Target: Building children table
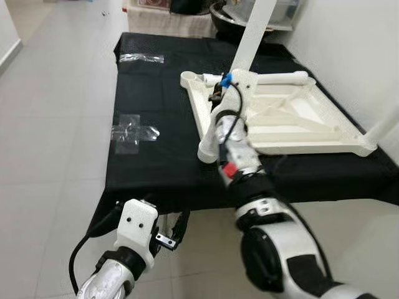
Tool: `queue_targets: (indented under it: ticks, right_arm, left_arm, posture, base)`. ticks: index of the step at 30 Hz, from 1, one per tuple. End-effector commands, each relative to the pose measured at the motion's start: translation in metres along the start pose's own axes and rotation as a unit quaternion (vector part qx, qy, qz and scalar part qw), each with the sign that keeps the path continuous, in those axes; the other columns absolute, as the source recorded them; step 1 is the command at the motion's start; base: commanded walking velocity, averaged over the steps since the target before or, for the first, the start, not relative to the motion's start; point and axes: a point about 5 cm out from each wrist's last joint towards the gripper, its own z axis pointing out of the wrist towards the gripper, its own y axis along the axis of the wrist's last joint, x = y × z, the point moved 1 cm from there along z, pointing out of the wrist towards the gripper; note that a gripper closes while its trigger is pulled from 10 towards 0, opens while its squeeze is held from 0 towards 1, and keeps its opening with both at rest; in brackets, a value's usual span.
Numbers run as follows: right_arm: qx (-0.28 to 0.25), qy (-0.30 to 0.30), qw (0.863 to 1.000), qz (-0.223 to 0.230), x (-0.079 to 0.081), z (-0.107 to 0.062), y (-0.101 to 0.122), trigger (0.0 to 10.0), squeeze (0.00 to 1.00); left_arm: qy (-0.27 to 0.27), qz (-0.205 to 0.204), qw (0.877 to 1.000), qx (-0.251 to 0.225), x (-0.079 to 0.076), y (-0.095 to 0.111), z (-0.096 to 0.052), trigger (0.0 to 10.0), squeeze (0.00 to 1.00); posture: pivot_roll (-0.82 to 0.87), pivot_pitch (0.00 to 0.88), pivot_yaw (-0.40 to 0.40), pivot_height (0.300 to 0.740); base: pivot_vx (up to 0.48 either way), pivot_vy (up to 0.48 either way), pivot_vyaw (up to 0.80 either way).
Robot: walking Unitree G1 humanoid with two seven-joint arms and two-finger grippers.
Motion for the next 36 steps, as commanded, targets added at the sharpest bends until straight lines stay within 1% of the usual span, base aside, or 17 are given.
queue_targets:
  ticks: [1, 2, 3, 7, 8, 9, 14, 17, 19, 20, 21, 25, 26, 28, 31, 32, 36]
  right_arm:
    - [0.043, 0.018, 0.998, 0.045, 0.007, -0.008, -0.022, 10.0, 0.00]
    - [0.036, 0.028, 0.998, 0.046, 0.012, -0.010, -0.019, 10.0, 0.00]
    - [0.011, 0.055, 0.998, 0.042, 0.016, -0.012, -0.012, 10.0, 1.00]
    - [-0.028, 0.067, 0.997, 0.024, 0.010, -0.011, 0.000, 10.0, 1.00]
    - [-0.049, 0.075, 0.996, 0.008, 0.004, -0.009, 0.006, 10.0, 0.75]
    - [-0.063, 0.095, 0.993, 0.004, 0.000, -0.007, 0.011, 10.0, 0.00]
    - [-0.077, 0.189, 0.979, 0.017, -0.011, -0.001, 0.019, 10.0, 0.00]
    - [-0.053, 0.299, 0.953, 0.024, -0.018, 0.004, 0.019, 10.0, 0.00]
    - [-0.007, 0.405, 0.914, 0.023, -0.021, 0.003, 0.015, 10.0, 0.00]
    - [-0.007, 0.405, 0.914, 0.023, -0.021, 0.003, 0.015, 10.0, 0.00]
    - [0.019, 0.466, 0.885, 0.014, -0.021, -0.001, 0.012, 10.0, 0.00]
    - [0.026, 0.484, 0.875, 0.014, -0.020, -0.002, 0.011, 10.0, 0.00]
    - [0.043, 0.527, 0.849, 0.004, -0.014, -0.006, 0.009, 10.0, 0.00]
    - [0.043, 0.527, 0.849, 0.004, -0.014, -0.006, 0.009, 10.0, 0.00]
    - [0.090, 0.661, 0.745, -0.032, 0.008, -0.025, -0.001, 10.0, 0.00]
    - [0.090, 0.661, 0.745, -0.032, 0.008, -0.025, -0.001, 10.0, 0.00]
    - [0.095, 0.710, 0.697, -0.030, 0.025, -0.036, -0.001, 10.0, 0.00]
  left_arm:
    - [-0.004, 0.001, 1.000, 0.001, -0.003, -0.001, -0.001, 10.0, 0.00]
    - [-0.004, 0.001, 1.000, 0.001, -0.003, -0.001, -0.001, 10.0, 0.00]
    - [-0.004, 0.000, 1.000, 0.001, -0.003, -0.002, -0.001, 10.0, 0.00]
    - [-0.005, -0.001, 1.000, 0.001, -0.003, -0.002, -0.001, 10.0, 0.00]
    - [-0.005, -0.001, 1.000, 0.001, -0.003, -0.002, -0.001, 10.0, 0.00]
    - [-0.006, -0.002, 1.000, 0.001, -0.004, -0.002, -0.001, 10.0, 0.00]
    - [-0.006, -0.002, 1.000, 0.001, -0.004, -0.003, 0.000, 10.0, 0.00]
    - [-0.007, -0.002, 1.000, 0.001, -0.004, -0.004, 0.000, 10.0, 0.00]
    - [-0.008, -0.002, 1.000, 0.001, -0.004, -0.005, 0.000, 10.0, 0.00]
    - [-0.008, -0.002, 1.000, 0.001, -0.004, -0.005, 0.000, 10.0, 0.00]
    - [-0.010, -0.003, 1.000, 0.000, -0.005, -0.005, 0.000, 10.0, 0.00]
    - [-0.010, -0.003, 1.000, 0.000, -0.005, -0.005, 0.000, 10.0, 0.00]
    - [-0.012, -0.003, 1.000, -0.001, -0.006, -0.005, 0.000, 10.0, 0.00]
    - [-0.012, -0.003, 1.000, -0.001, -0.006, -0.005, 0.000, 10.0, 0.00]
    - [-0.014, -0.004, 1.000, -0.003, -0.008, -0.004, 0.000, 10.0, 0.00]
    - [-0.014, -0.004, 1.000, -0.003, -0.008, -0.004, 0.000, 10.0, 0.00]
    - [-0.011, -0.005, 1.000, -0.004, -0.008, -0.003, -0.001, 10.0, 0.00]
  posture:
    - [0.15, 0.131, -0.158, 0.740]
    - [0.15, 0.131, -0.158, 0.740]
    - [0.15, 0.129, -0.157, 0.740]
    - [0.14, 0.129, -0.156, 0.740]
    - [0.14, 0.129, -0.156, 0.740]
    - [0.14, 0.121, -0.155, 0.740]
    - [0.14, 0.119, -0.154, 0.740]
    - [0.13, 0.101, -0.152, 0.740]
    - [0.13, 0.097, -0.151, 0.740]
    - [0.13, 0.097, -0.151, 0.740]
    - [0.13, 0.089, -0.155, 0.740]
    - [0.13, 0.089, -0.155, 0.740]
    - [0.14, 0.089, -0.159, 0.740]
    - [0.14, 0.089, -0.159, 0.740]
    - [0.15, 0.110, -0.172, 0.740]
    - [0.15, 0.110, -0.172, 0.740]
    - [0.15, 0.111, -0.169, 0.740]
  base:
    - [0.000, 0.000, 0.00]
    - [0.000, 0.000, 0.00]
    - [0.000, 0.000, 0.00]
    - [0.000, 0.000, 0.00]
    - [0.000, 0.000, 0.00]
    - [0.000, 0.000, 0.00]
    - [0.000, 0.000, 0.00]
    - [0.000, 0.000, 0.00]
    - [0.000, 0.000, 0.00]
    - [0.000, 0.000, 0.00]
    - [0.000, 0.000, 0.00]
    - [0.000, 0.000, 0.00]
    - [0.000, 0.000, 0.00]
    - [0.000, 0.000, 0.00]
    - [0.000, 0.000, 0.00]
    - [0.000, 0.000, 0.00]
    - [0.000, 0.000, 0.00]
